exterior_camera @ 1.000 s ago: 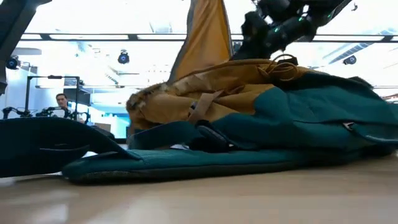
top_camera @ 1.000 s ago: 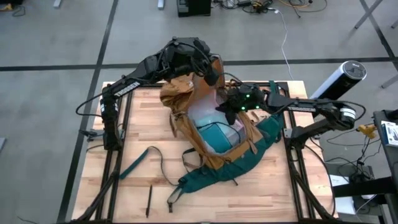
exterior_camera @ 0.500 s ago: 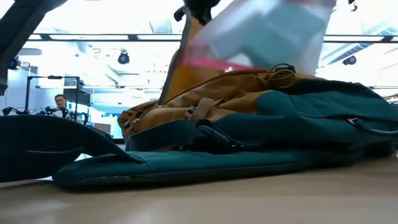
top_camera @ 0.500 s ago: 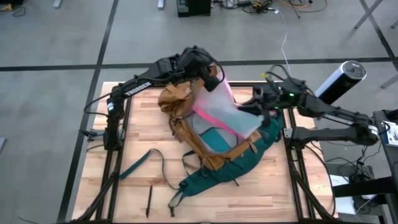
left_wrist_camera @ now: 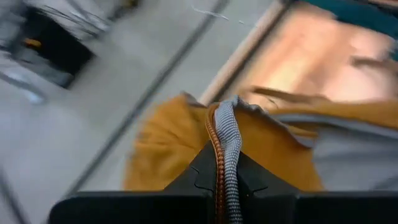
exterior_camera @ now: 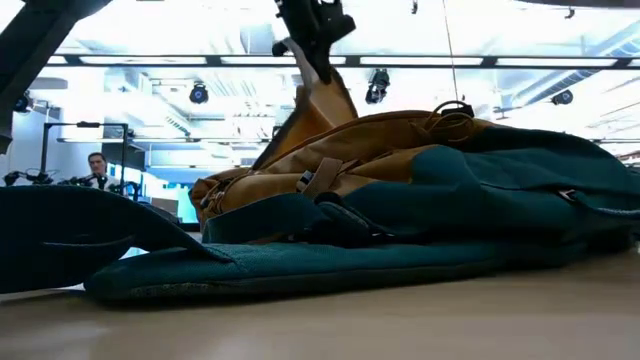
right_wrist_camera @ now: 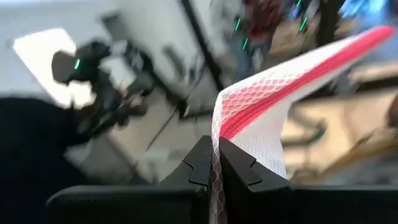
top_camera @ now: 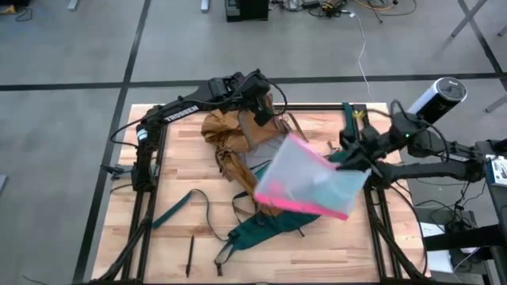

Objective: Unpack backpack
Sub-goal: Remove the zip bag from the backpack

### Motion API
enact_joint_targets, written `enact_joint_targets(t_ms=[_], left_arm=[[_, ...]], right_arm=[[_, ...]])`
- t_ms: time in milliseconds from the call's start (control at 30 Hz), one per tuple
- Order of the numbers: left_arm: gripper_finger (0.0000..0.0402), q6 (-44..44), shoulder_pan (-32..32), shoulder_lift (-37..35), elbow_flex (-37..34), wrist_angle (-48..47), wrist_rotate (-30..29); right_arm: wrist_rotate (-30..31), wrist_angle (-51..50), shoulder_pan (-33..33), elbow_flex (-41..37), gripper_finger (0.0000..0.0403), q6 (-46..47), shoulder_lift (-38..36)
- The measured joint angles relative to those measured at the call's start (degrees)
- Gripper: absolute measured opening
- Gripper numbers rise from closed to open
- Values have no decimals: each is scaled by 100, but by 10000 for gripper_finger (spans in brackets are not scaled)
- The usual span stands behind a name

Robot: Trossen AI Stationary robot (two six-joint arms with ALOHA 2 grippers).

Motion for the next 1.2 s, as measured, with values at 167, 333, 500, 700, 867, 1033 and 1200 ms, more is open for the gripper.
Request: enact_joint_targets(t_ms=[167, 333, 500, 700, 867, 1033, 1200], left_arm=[[0, -715, -215, 0, -918, 552, 594], [4, -1116, -574, -2, -2089, 1555, 946], [27, -1719, -849, -2, -3074, 1831, 1022], [97, -2342, -838, -231, -3758, 1615, 1406], [171, -2351, -886, -742, -3583, 1690, 2083], [224, -2230, -1012, -1551, -3402, 2256, 2104], [243, -1882, -1501, -1979, -3406, 2966, 1743]], right_arm=[[131, -1115, 905, -108, 0, -427, 169], [721, -1103, 1666, -391, 0, -514, 561], [1412, -1156, 2098, -538, 0, -770, 1145], [2494, -1088, 2225, -538, 0, -1693, 1721], [3320, -1050, 2224, -503, 0, -2275, 2011], [3401, -971, 2224, -485, 0, -2302, 2155], [3405, -1104, 2320, -485, 0, -1837, 2266]])
